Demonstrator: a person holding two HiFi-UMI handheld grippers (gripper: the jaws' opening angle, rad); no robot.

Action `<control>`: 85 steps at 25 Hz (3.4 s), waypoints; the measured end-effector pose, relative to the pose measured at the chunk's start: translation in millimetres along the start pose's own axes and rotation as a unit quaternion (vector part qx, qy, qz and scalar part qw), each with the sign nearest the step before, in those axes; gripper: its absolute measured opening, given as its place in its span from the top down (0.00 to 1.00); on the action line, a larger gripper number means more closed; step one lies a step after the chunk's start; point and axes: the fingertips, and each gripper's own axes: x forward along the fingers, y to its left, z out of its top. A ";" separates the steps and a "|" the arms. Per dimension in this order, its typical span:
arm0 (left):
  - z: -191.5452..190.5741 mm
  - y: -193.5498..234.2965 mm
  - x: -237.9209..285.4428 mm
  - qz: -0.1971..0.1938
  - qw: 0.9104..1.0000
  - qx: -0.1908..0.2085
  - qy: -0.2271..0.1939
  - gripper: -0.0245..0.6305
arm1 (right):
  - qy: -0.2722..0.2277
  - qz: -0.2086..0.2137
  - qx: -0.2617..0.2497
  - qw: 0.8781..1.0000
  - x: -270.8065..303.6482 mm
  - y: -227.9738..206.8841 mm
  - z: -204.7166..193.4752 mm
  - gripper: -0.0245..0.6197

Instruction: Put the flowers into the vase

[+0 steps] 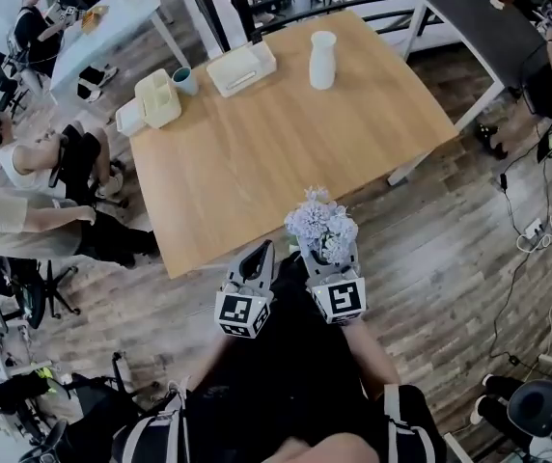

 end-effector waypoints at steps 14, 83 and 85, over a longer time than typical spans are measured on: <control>28.0 -36.6 175.6 0.007 0.996 -0.084 -0.033 0.92 | 0.042 0.026 -0.031 0.998 52.1 -152.5 10.5 0.67; 91.0 54.4 332.4 0.311 0.935 -0.164 -0.055 0.92 | -0.022 0.234 -0.164 0.958 479.3 -347.0 80.1 0.67; 90.7 56.9 332.2 0.310 0.935 -0.167 -0.055 0.92 | -0.011 0.226 -0.163 0.960 481.0 -350.7 67.1 0.67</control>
